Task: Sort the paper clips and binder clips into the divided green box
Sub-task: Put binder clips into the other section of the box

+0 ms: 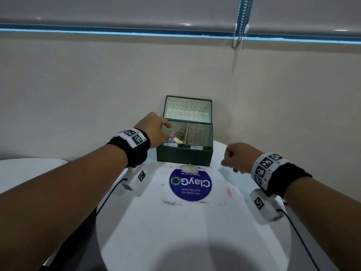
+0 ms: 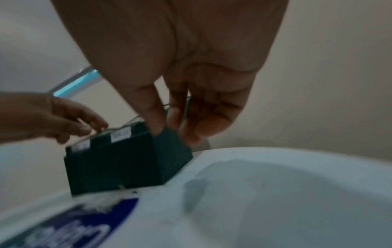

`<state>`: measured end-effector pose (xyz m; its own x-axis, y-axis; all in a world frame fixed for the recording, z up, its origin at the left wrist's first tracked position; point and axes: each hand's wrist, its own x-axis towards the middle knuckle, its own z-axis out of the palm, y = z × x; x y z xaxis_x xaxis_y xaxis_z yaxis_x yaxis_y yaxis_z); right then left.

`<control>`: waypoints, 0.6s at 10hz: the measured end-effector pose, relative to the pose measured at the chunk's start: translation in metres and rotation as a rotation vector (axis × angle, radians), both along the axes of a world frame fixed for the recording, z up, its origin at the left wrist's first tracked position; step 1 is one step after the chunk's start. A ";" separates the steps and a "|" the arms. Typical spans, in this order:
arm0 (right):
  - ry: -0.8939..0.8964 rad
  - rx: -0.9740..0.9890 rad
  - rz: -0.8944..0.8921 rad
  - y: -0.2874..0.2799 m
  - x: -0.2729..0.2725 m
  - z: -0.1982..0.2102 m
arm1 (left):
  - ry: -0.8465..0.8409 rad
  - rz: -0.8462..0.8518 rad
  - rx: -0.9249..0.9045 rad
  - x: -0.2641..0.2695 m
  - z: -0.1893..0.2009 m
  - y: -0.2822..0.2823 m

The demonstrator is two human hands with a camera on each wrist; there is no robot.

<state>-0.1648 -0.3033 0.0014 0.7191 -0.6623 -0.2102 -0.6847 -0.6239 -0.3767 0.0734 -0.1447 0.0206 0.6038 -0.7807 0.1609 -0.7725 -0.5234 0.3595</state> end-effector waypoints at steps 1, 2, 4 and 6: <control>0.413 -0.097 0.120 0.020 -0.006 0.000 | 0.016 0.075 0.052 0.008 -0.012 0.003; 0.510 -0.265 0.232 0.033 -0.008 -0.016 | 0.223 0.095 0.083 0.013 -0.021 0.004; 0.449 -0.351 0.253 0.043 -0.011 -0.036 | 0.429 0.081 0.000 0.009 -0.024 0.011; 0.443 -0.340 0.266 0.049 -0.017 -0.038 | 0.552 0.101 -0.135 -0.022 -0.025 0.041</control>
<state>-0.1821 -0.2539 -0.0366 0.7616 -0.5549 -0.3346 -0.5353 -0.8298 0.1578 0.0514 -0.1037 -0.0041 0.6971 -0.7093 -0.1050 -0.4003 -0.5065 0.7637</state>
